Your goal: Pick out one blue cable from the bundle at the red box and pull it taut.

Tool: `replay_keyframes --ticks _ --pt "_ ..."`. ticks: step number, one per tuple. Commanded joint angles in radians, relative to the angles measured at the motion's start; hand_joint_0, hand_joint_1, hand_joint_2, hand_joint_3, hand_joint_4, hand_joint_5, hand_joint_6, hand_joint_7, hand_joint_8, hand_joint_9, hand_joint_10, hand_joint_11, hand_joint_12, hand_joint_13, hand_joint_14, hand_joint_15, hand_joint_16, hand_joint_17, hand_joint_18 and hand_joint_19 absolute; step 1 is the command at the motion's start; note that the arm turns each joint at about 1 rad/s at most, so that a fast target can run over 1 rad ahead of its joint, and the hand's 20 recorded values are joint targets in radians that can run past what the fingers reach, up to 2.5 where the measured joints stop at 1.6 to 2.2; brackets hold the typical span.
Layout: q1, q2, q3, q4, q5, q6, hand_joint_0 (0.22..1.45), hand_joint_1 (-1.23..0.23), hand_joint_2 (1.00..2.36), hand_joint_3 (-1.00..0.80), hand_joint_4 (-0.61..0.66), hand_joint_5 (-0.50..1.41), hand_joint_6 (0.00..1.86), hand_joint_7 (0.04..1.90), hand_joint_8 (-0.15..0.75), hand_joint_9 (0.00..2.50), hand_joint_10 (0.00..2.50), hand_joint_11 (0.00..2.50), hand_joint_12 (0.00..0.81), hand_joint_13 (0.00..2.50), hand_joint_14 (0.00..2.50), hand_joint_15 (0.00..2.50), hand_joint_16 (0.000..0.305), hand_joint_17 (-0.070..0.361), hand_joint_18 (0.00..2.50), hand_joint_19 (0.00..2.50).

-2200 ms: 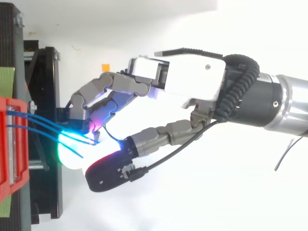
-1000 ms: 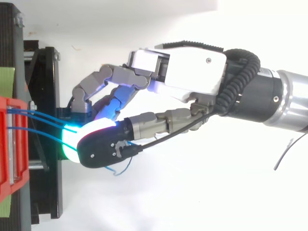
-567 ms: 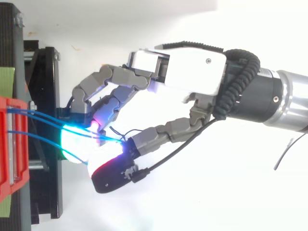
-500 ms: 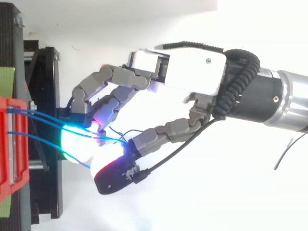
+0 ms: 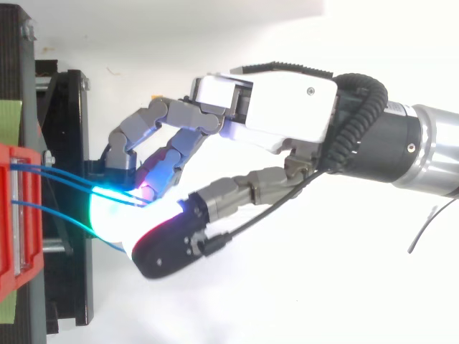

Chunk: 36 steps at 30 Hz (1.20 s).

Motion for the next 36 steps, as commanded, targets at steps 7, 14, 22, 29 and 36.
replay_keyframes --ticks 7,14,22,29,36 --pt "0.0 -0.001 0.001 0.0 0.004 0.0 0.62 -0.43 1.01 -0.45 0.13 -0.11 0.79 0.9 0.292 1.17 0.03 0.74 0.368 0.92 0.02 0.47 0.054 0.122 0.9 0.68" --pt "-0.002 -0.001 0.0 -0.004 0.004 0.002 0.59 -0.56 1.02 -0.23 0.14 -0.14 0.85 0.92 0.311 1.13 0.03 0.78 0.381 0.91 0.02 0.48 0.056 0.126 0.9 0.68" --pt "-0.003 -0.001 0.0 -0.02 0.007 -0.002 0.59 -0.7 1.02 -0.24 0.17 -0.16 0.89 0.84 0.312 1.09 0.03 0.82 0.385 0.9 0.02 0.49 0.057 0.127 0.89 0.67" --pt "-0.003 -0.001 0.0 -0.023 0.018 -0.008 0.56 -0.65 1.01 -0.43 0.18 -0.16 0.9 0.8 0.309 1.09 0.03 0.82 0.383 0.9 0.02 0.49 0.057 0.129 0.9 0.67" --pt "-0.003 -0.001 0.0 -0.03 0.038 -0.021 0.6 -0.39 1.0 -0.5 0.16 -0.15 0.83 0.81 0.3 1.12 0.03 0.78 0.379 0.92 0.02 0.49 0.056 0.126 0.89 0.7"
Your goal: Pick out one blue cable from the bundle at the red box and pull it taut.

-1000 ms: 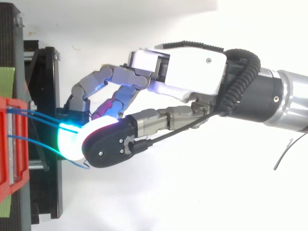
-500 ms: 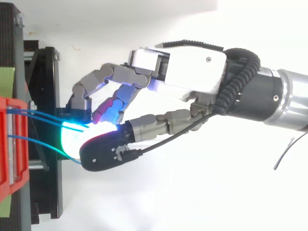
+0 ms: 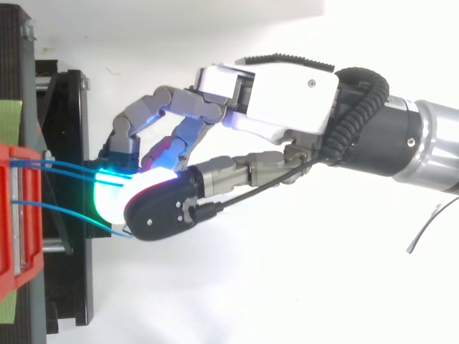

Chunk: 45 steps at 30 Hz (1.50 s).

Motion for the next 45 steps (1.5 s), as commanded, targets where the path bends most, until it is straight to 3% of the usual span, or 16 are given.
replay_keyframes --ticks 1,9,19,28,37,40,45 --pt "0.0 0.0 0.001 -0.011 0.016 -0.004 0.6 -0.39 1.0 -0.5 0.16 -0.15 0.83 0.81 0.3 1.12 0.03 0.78 0.379 0.92 0.02 0.49 0.056 0.126 0.89 0.7" --pt "0.0 -0.001 0.001 -0.015 0.056 -0.001 0.62 -0.46 1.01 -0.33 0.15 -0.14 0.82 0.84 0.308 1.15 0.03 0.79 0.379 0.92 0.02 0.49 0.056 0.126 0.89 0.7" --pt "0.0 -0.001 -0.001 -0.038 0.104 0.019 0.61 -0.56 1.02 -0.29 0.16 -0.15 0.83 0.87 0.313 1.12 0.03 0.78 0.383 0.92 0.02 0.49 0.056 0.127 0.9 0.69" --pt "0.0 -0.001 -0.001 -0.047 0.104 0.031 0.6 -0.64 1.02 -0.27 0.17 -0.16 0.9 0.85 0.317 1.11 0.03 0.79 0.381 0.91 0.02 0.49 0.056 0.126 0.89 0.67" --pt "0.003 -0.001 -0.001 -0.043 0.104 0.031 0.63 -0.72 1.02 -0.23 0.09 -0.16 0.92 0.86 0.319 1.12 0.03 0.82 0.375 0.92 0.02 0.48 0.055 0.124 0.89 0.65" --pt "0.003 -0.001 -0.001 -0.041 0.104 0.031 0.66 -0.78 1.02 -0.26 0.05 -0.16 0.92 0.87 0.317 1.13 0.03 0.83 0.379 0.92 0.02 0.47 0.055 0.123 0.9 0.63" --pt "0.005 -0.001 -0.001 -0.04 0.101 0.028 0.75 -0.89 1.0 -0.46 -0.03 -0.17 0.94 0.84 0.304 1.11 0.03 0.85 0.362 0.92 0.02 0.46 0.053 0.119 0.91 0.56"
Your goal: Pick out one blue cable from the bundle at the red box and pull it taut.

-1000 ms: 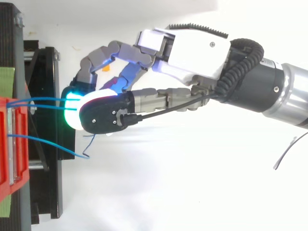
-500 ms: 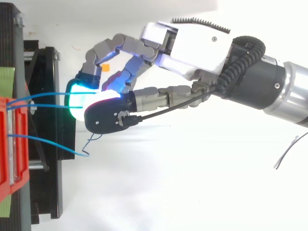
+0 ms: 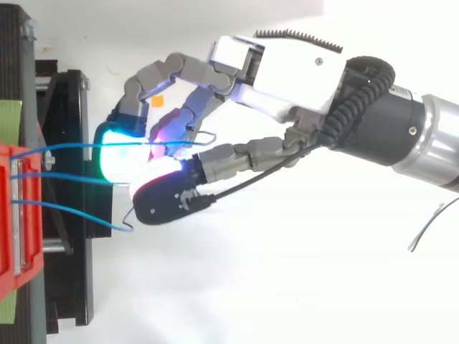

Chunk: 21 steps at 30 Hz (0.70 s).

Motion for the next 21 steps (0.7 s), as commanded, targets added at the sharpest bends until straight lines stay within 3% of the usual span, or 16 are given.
replay_keyframes --ticks 1,7,13,16,18,21 --pt "0.001 0.0 0.0 0.001 -0.002 -0.001 0.75 -0.9 1.0 -0.47 -0.03 -0.17 0.95 0.84 0.303 1.12 0.03 0.85 0.36 0.92 0.02 0.47 0.053 0.119 0.91 0.57" --pt "0.001 0.0 0.0 0.004 -0.004 -0.001 0.74 -0.96 1.0 -0.5 0.01 -0.16 0.96 0.9 0.301 1.18 0.03 0.87 0.353 0.97 0.02 0.5 0.051 0.115 0.93 0.56" --pt "0.001 0.0 0.0 0.007 -0.005 -0.003 0.56 -0.9 1.0 -0.5 0.11 -0.15 0.95 0.85 0.302 1.25 0.03 0.9 0.362 1.0 0.02 0.51 0.052 0.116 0.96 0.59" --pt "0.001 0.0 0.0 0.007 -0.005 -0.003 0.49 -0.73 1.0 -0.5 0.13 -0.14 0.94 0.82 0.317 1.27 0.03 0.87 0.388 1.03 0.02 0.51 0.056 0.127 1.01 0.59" --pt "0.001 0.002 0.0 0.007 -0.005 -0.003 0.5 -0.52 1.0 -0.5 0.13 -0.13 0.91 0.83 0.309 1.29 0.03 0.85 0.392 1.06 0.02 0.51 0.057 0.128 1.02 0.63" --pt "0.001 0.0 0.0 0.007 -0.005 -0.003 0.53 -0.4 1.0 -0.5 0.12 -0.13 0.89 0.86 0.3 1.3 0.03 0.85 0.379 1.06 0.02 0.52 0.055 0.124 1.01 0.67"
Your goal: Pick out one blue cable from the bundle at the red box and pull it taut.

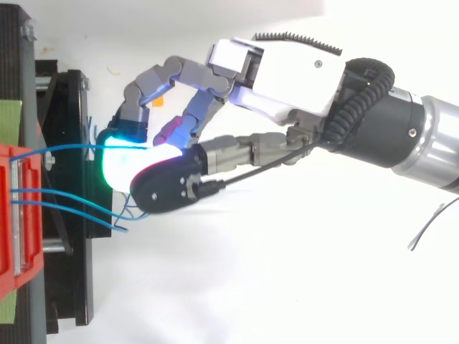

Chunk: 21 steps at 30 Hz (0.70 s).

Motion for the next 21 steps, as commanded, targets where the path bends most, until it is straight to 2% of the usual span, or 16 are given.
replay_keyframes --ticks 1,3,6,12,20,21 --pt "0.0 0.0 0.0 0.0 0.0 0.0 0.54 -0.38 1.0 -0.5 0.11 -0.13 0.89 0.86 0.297 1.3 0.03 0.85 0.377 1.06 0.02 0.54 0.054 0.123 1.0 0.68" --pt "0.001 0.0 0.0 0.0 0.0 0.0 0.59 -0.33 1.0 -0.5 0.1 -0.12 0.88 0.89 0.292 1.3 0.03 0.85 0.366 1.06 0.02 0.55 0.053 0.119 0.99 0.71" --pt "0.0 0.0 0.001 0.0 0.0 0.0 0.62 -0.37 1.0 -0.5 0.09 -0.12 0.87 0.89 0.298 1.31 0.03 0.85 0.369 1.07 0.02 0.55 0.054 0.122 0.99 0.74" --pt "0.003 0.0 0.0 0.0 0.005 0.0 0.62 -0.44 1.01 -0.38 0.11 -0.12 0.85 0.93 0.315 1.31 0.03 0.87 0.381 1.08 0.02 0.57 0.057 0.128 1.0 0.75" --pt "0.003 0.0 0.0 0.0 0.009 -0.003 0.6 -0.5 1.01 -0.35 0.15 -0.15 0.87 0.89 0.315 1.31 0.03 0.99 0.39 1.08 0.02 0.6 0.058 0.13 0.99 0.73" --pt "0.006 0.0 0.0 0.0 0.018 -0.005 0.6 -0.5 1.01 -0.35 0.15 -0.15 0.87 0.88 0.315 1.31 0.03 1.01 0.393 1.07 0.02 0.6 0.058 0.131 0.99 0.72"
